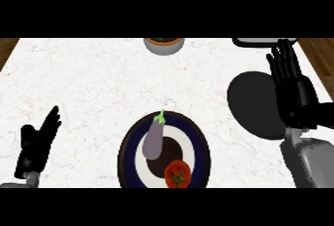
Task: Pick the tomato from the plate and place it in the pan
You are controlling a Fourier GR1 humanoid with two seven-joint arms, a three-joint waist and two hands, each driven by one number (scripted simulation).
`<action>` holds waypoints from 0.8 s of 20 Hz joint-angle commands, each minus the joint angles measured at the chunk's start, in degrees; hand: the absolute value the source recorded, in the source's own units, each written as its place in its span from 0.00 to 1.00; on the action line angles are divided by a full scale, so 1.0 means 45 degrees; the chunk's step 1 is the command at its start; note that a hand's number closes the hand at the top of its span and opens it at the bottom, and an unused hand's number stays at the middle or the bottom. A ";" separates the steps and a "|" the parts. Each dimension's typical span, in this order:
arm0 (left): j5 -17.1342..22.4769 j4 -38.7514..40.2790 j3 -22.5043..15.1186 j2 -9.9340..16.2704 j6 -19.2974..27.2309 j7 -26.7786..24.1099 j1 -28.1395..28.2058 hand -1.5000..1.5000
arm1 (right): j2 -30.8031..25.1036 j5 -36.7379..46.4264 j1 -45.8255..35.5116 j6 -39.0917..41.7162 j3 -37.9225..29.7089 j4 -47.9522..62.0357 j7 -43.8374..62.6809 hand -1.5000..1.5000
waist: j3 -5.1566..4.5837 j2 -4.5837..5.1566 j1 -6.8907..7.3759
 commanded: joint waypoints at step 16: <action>0.0087 -0.1076 0.0382 -0.1283 0.0134 -0.1169 -0.2759 0.50 | -0.4222 0.5045 0.3732 0.2977 0.3759 -0.1544 -1.0148 0.00 | 0.0307 -0.0431 0.0286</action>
